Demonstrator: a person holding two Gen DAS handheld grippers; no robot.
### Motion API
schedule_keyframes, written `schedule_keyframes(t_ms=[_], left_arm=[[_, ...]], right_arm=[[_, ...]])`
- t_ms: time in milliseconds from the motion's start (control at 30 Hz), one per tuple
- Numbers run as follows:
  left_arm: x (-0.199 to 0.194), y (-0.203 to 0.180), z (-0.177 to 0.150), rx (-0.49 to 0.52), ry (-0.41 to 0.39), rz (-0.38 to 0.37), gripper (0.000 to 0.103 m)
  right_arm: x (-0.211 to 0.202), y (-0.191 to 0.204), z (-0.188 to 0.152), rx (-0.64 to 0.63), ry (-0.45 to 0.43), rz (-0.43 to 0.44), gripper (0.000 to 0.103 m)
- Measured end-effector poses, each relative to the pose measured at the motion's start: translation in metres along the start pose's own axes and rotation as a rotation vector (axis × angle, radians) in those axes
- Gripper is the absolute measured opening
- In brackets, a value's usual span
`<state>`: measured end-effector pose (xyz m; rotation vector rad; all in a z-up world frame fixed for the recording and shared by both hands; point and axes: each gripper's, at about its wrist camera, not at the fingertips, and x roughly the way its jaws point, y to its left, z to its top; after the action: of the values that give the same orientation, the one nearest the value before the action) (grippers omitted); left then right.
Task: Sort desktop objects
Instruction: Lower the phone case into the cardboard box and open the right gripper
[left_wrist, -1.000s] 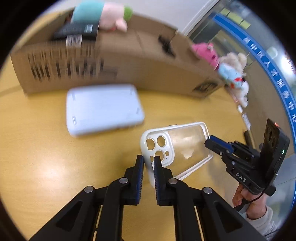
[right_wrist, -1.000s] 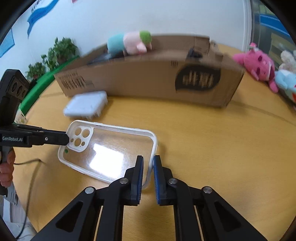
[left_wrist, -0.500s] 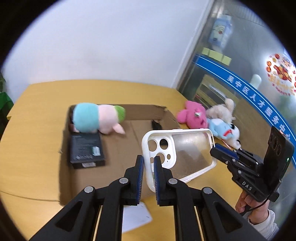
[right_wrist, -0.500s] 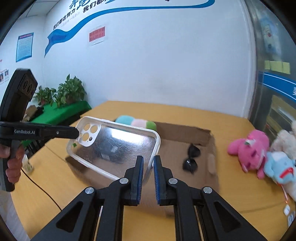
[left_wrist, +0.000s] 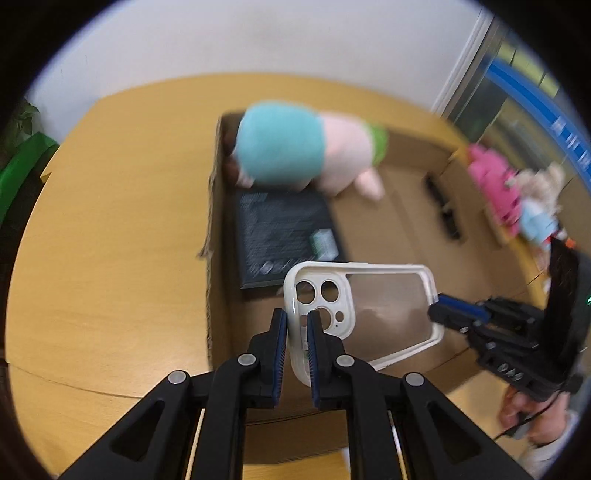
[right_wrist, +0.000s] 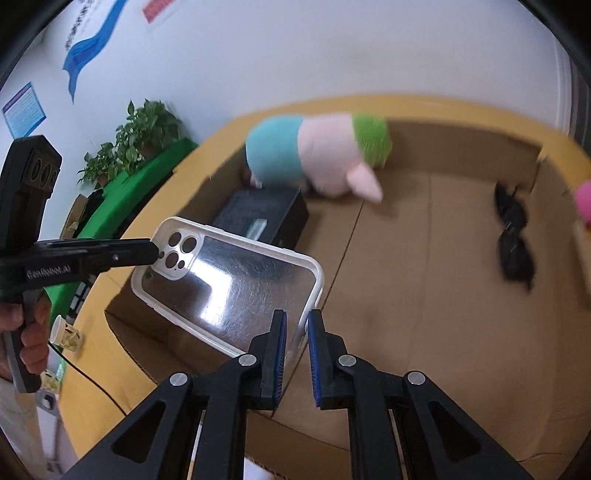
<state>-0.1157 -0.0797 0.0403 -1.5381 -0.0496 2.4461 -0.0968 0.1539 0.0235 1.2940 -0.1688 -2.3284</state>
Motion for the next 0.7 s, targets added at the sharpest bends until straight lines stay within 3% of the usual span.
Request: schedule_keyframes(t_ms=[200,400,533,600,633,667,700], left_arm=[[0.037,-0.002,-0.008,0.068,0.150,0.116,0.010],[0.047,-0.011,-0.012,0.142,0.220,0.246,0.011],[0.043,-0.012,-0.015,0.143,0.213,0.240,0.017],[0.029,-0.008,-0.018,0.109,0.165,0.216,0.017],[0.017,-0.008,-0.020,0.104,0.115,0.208,0.018],[0.001,-0.009,-0.024,0.092,0.050,0.191,0.019],[-0.015,-0.010,-0.029,0.075,-0.012,0.162,0.026]], right_arm=[[0.036,-0.004,0.001,0.032,0.154,0.012,0.013],[0.060,0.003,0.000,0.035,0.281,0.034,0.017],[0.059,0.004,-0.001,0.041,0.258,0.059,0.033],[0.046,0.005,-0.002,0.027,0.212,0.060,0.040],[0.032,0.007,-0.002,0.013,0.167,0.035,0.051],[0.015,0.012,-0.002,-0.016,0.112,-0.035,0.068],[-0.002,0.018,-0.003,-0.048,0.056,-0.100,0.074]])
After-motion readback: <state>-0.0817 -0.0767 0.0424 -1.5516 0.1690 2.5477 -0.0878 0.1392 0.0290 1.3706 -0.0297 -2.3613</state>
